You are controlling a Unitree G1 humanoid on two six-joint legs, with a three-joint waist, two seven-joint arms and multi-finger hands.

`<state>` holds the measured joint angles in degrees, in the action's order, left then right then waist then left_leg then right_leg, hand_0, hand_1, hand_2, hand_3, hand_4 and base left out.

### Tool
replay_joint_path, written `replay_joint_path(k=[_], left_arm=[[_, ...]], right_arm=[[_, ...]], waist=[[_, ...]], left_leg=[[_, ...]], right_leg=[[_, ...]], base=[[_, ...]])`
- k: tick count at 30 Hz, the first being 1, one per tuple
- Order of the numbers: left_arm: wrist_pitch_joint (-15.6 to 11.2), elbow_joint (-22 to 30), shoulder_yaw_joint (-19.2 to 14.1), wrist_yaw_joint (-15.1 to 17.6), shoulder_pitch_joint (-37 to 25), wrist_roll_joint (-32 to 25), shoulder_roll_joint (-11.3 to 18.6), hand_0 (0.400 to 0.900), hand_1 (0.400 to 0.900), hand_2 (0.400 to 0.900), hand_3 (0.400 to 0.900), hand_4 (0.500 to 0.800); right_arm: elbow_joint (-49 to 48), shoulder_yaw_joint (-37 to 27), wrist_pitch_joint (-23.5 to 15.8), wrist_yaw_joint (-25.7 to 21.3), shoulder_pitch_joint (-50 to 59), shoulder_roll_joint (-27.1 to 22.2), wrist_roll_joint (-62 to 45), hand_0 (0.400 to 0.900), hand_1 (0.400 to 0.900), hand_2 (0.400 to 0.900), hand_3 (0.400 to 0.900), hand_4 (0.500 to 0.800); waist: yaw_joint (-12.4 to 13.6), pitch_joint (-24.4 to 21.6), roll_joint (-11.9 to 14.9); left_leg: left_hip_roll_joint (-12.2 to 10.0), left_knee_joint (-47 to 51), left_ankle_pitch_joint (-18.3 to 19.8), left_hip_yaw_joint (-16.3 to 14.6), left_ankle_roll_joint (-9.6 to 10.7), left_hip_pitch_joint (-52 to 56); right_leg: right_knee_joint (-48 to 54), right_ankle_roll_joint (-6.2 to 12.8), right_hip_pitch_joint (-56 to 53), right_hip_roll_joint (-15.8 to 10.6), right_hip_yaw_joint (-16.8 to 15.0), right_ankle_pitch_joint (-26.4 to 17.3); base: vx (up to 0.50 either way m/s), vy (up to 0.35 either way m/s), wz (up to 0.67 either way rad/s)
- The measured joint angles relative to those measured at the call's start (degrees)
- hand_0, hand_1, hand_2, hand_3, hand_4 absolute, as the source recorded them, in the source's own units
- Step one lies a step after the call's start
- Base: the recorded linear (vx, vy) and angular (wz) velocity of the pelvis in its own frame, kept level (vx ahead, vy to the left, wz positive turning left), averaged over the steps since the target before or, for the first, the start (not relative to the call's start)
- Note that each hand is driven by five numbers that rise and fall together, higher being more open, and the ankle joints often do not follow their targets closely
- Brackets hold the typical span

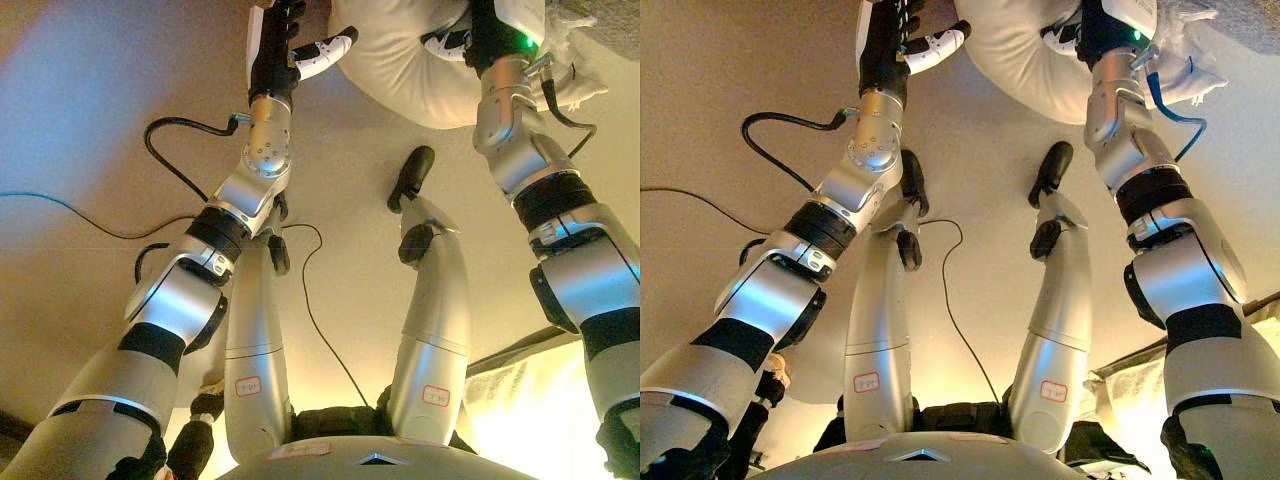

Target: Pick up the pillow and put it on the sofa.

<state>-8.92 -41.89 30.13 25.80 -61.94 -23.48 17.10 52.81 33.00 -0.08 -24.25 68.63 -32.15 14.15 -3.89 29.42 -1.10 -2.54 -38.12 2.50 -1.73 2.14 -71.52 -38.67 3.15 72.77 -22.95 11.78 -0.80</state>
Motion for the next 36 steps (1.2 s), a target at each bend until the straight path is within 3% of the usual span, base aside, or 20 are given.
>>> replay_joint_path(k=[10, 16, 19, 23, 27, 29, 33, 36], left_arm=[[0.0, 0.0, -0.1, 0.0, -0.7, -0.2, -0.3, 0.9, 0.9, 0.9, 0.9, 0.8], [0.1, 4.3, -1.2, -0.9, 5.2, 0.1, -0.1, 0.9, 0.9, 0.9, 0.9, 0.8], [0.0, 8.7, -4.5, -0.8, 10.5, 0.2, -0.2, 0.9, 0.9, 0.9, 0.9, 0.8], [0.0, 13.5, -12.5, 0.7, 18.1, 0.4, 0.2, 0.9, 0.9, 0.9, 0.9, 0.8], [-1.9, 20.9, -19.0, 2.9, 28.8, 2.6, 1.4, 0.9, 0.9, 0.9, 0.9, 0.8], [-2.3, 25.4, -20.6, 2.4, 32.0, 3.7, 3.6, 0.9, 0.9, 0.9, 0.9, 0.8], [-2.6, 30.9, -22.5, -1.0, 38.3, 5.9, 5.9, 0.9, 0.9, 0.9, 0.9, 0.8], [-2.6, 31.5, -25.5, -3.0, 41.5, 5.9, 5.9, 0.9, 0.9, 0.9, 0.9, 0.8]], right_arm=[[-0.6, 0.4, 0.0, 2.3, -0.5, 0.8, -1.1, 0.4, 0.4, 0.4, 0.4, 0.5], [-7.6, 0.3, 0.8, 3.5, -10.0, 0.4, 1.2, 0.4, 0.4, 0.4, 0.4, 0.5], [-12.9, -1.6, 0.8, 3.9, -18.2, 0.1, 3.9, 0.4, 0.4, 0.4, 0.4, 0.5], [-19.9, -4.4, 0.7, 5.3, -28.7, -0.5, 7.3, 0.4, 0.4, 0.4, 0.4, 0.5], [-28.2, -8.9, 0.3, 6.3, -41.3, -0.6, 11.0, 0.4, 0.4, 0.4, 0.4, 0.5], [-34.1, -13.0, -0.5, 7.6, -45.8, -1.0, 11.6, 0.4, 0.4, 0.4, 0.4, 0.5], [-43.7, -19.3, -2.5, 9.9, -54.6, -0.8, 12.5, 0.4, 0.4, 0.4, 0.4, 0.5], [-47.4, -22.0, -3.4, 11.5, -55.8, -0.9, 12.7, 0.4, 0.4, 0.4, 0.4, 0.5]], waist=[[0.9, 0.0, 0.1], [1.0, 0.2, 0.6], [0.7, 0.5, 1.9], [0.8, 0.6, 3.0], [1.2, -0.7, 4.3], [1.3, -1.2, 5.0], [1.5, -6.4, 8.2], [1.7, -10.9, 9.2]], left_leg=[[0.7, 0.1, -0.2, 0.0, 0.2, 0.8], [1.3, 2.5, -0.1, -0.7, -0.4, 8.7], [1.3, 3.8, 0.4, -1.3, -0.8, 15.3], [1.3, 6.2, 0.9, -1.1, -0.9, 26.1], [0.7, 10.5, 2.6, -0.5, -0.7, 40.7], [0.7, 13.5, 2.6, 0.0, -0.8, 46.4], [2.6, 19.6, 2.3, -1.6, -1.7, 55.4], [3.1, 23.6, 1.7, -3.3, -1.5, 60.0]], right_leg=[[0.4, 0.39, -0.8, -0.4, -0.1, -0.1], [4.0, 1.94, -9.2, -0.3, 0.1, -1.0], [5.8, 2.3, -15.7, -0.5, 0.1, -1.2], [9.5, 2.52, -27.6, -0.1, 1.6, -1.3], [17.4, 4.63, -44.5, 1.1, 4.6, -1.3], [22.9, 5.3, -51.7, 1.5, 7.4, -1.7], [31.2, 7.04, -61.7, 1.3, 7.3, -6.4], [34.5, 7.22, -64.6, 1.4, 7.2, -7.9]], base=[[0.0, 0.018, -0.03], [-0.04, 0.029, -0.08], [0.04, -0.02, -0.1], [0.15, -0.038, -0.08], [0.19, 0.043, -0.09], [0.21, 0.099, -0.12], [0.16, 0.11, -0.24], [0.1, 0.107, -0.24]])
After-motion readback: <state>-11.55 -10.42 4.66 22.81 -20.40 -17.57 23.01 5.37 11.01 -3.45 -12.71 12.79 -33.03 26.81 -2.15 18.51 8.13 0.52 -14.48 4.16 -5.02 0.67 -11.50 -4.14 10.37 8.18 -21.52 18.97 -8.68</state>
